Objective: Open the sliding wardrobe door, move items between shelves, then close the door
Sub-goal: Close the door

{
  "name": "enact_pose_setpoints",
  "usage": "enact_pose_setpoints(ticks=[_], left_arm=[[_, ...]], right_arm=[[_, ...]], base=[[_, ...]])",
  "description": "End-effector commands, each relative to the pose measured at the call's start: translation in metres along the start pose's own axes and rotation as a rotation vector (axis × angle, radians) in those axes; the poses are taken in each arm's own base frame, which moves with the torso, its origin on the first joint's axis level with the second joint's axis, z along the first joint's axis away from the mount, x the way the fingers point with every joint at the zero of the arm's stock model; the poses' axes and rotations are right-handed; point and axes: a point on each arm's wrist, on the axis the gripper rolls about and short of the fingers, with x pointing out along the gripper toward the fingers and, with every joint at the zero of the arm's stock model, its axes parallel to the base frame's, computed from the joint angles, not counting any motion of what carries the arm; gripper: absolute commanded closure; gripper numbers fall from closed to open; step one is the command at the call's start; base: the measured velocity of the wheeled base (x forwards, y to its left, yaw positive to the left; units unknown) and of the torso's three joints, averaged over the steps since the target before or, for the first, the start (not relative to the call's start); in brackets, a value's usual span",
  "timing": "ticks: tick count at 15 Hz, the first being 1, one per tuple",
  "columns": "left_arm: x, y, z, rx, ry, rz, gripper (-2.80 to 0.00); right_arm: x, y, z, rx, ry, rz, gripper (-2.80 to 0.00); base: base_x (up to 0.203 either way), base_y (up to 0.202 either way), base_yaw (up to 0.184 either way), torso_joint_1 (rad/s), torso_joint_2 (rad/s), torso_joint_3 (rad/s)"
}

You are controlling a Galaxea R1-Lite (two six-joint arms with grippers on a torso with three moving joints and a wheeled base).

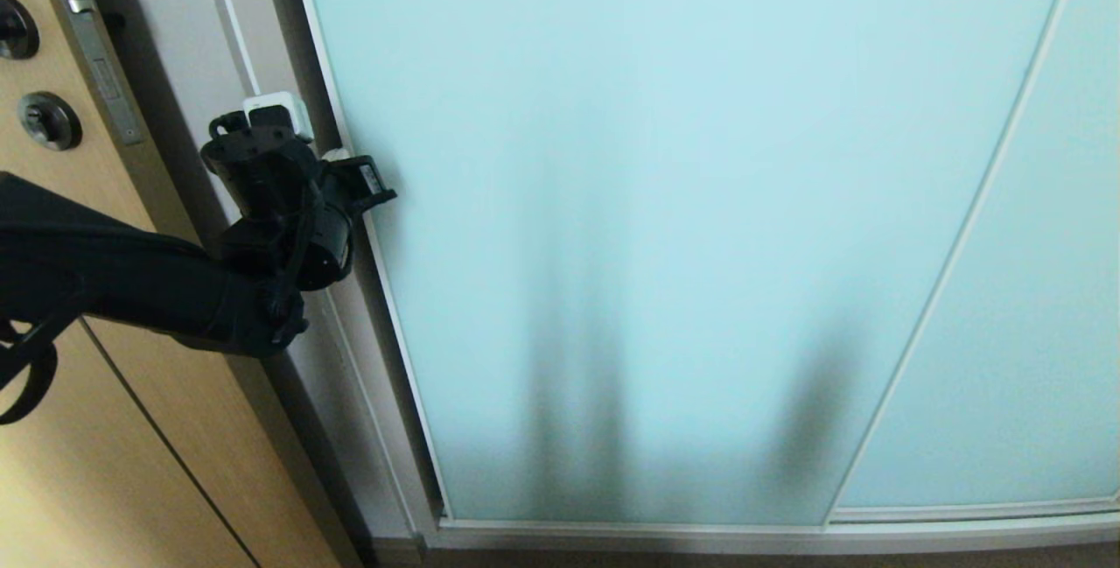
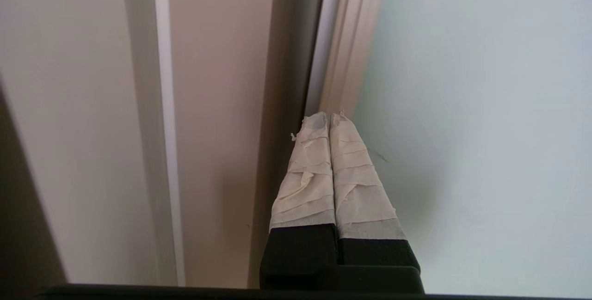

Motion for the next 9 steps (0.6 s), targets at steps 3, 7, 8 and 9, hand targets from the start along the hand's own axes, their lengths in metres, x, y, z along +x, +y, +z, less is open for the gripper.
enact_pose_setpoints(ticks=[3, 7, 8, 9], left_arm=[[-0.014, 0.004, 0.025, -0.017, -0.037, -0.004, 0.00], [-0.050, 0.015, 0.070, -0.034, -0.087, -0.012, 0.00], [-0.062, 0.020, 0.081, -0.026, -0.092, -0.016, 0.00], [-0.075, 0.024, 0.090, -0.019, -0.095, -0.023, 0.00]], right_arm=[[0.000, 0.000, 0.000, 0.000, 0.001, 0.000, 0.00], [0.000, 0.000, 0.000, 0.000, 0.001, 0.000, 0.00], [0.000, 0.000, 0.000, 0.000, 0.001, 0.000, 0.00], [0.000, 0.000, 0.000, 0.000, 0.001, 0.000, 0.00]], base=[[0.000, 0.000, 0.000, 0.000, 0.00, 0.000], [0.000, 0.000, 0.000, 0.000, 0.00, 0.000], [0.000, 0.000, 0.000, 0.000, 0.00, 0.000], [0.000, 0.000, 0.000, 0.000, 0.00, 0.000]])
